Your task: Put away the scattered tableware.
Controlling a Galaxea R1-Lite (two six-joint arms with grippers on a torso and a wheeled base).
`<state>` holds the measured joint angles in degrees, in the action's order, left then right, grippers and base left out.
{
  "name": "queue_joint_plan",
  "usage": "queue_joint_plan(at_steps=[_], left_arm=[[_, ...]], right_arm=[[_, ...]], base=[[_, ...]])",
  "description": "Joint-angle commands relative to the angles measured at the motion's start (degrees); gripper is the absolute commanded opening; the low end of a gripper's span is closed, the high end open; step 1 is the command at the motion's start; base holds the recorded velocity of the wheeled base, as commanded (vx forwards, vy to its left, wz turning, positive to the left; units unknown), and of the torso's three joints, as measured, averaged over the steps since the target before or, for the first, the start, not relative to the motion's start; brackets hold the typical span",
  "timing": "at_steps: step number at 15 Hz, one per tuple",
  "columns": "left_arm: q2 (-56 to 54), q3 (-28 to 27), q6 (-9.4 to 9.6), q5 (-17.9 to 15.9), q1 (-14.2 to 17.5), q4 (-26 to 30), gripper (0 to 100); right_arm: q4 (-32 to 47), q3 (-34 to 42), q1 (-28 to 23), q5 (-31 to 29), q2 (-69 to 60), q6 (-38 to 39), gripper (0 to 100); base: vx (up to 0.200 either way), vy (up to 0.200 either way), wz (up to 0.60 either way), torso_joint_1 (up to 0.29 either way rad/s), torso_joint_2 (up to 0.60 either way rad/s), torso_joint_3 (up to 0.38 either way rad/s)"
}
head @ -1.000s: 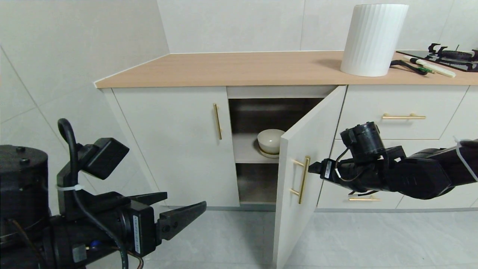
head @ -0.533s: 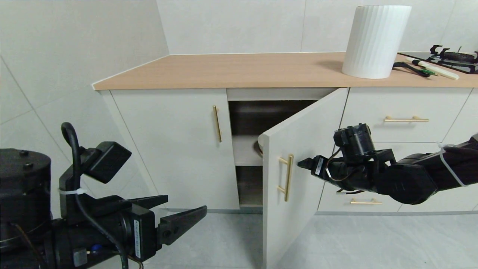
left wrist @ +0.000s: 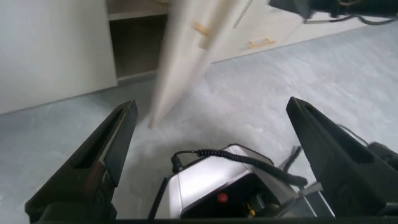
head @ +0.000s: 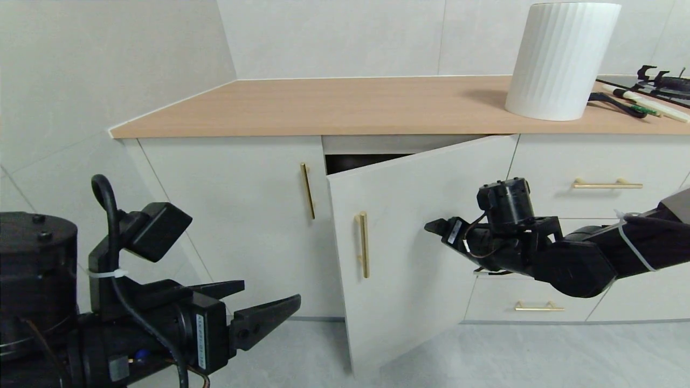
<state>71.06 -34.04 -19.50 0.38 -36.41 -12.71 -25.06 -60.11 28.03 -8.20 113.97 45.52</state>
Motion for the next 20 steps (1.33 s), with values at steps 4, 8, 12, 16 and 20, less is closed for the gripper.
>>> queue_joint_plan(at_steps=[4, 8, 12, 16, 20], left_arm=[[0.04, -0.07, -0.01, 0.06, 0.03, -0.03, 100], [-0.04, -0.07, -0.01, 0.06, 0.03, -0.03, 100], [-0.22, -0.33, -0.36, 0.06, 0.03, -0.12, 100], [-0.13, -0.42, -0.89, 0.06, 0.03, -0.12, 100], [-0.04, -0.42, -0.89, 0.06, 0.03, -0.12, 100]], right_arm=[[-7.37, -2.38, -0.08, -3.31, 4.42, 3.35, 100], [-9.65, -4.93, -1.4, -5.59, 7.67, 3.52, 100], [-10.09, -8.62, -5.7, -6.74, 10.75, 5.63, 100], [-9.48, -11.08, -7.64, -7.18, 12.07, 5.98, 100], [-9.48, -12.57, -9.31, -8.58, 13.65, 5.98, 100]], base=[[0.0, 0.0, 0.0, 0.0, 0.0, 0.0], [0.0, 0.0, 0.0, 0.0, 0.0, 0.0], [0.0, 0.0, 0.0, 0.0, 0.0, 0.0], [0.0, 0.0, 0.0, 0.0, 0.0, 0.0], [0.0, 0.0, 0.0, 0.0, 0.0, 0.0]])
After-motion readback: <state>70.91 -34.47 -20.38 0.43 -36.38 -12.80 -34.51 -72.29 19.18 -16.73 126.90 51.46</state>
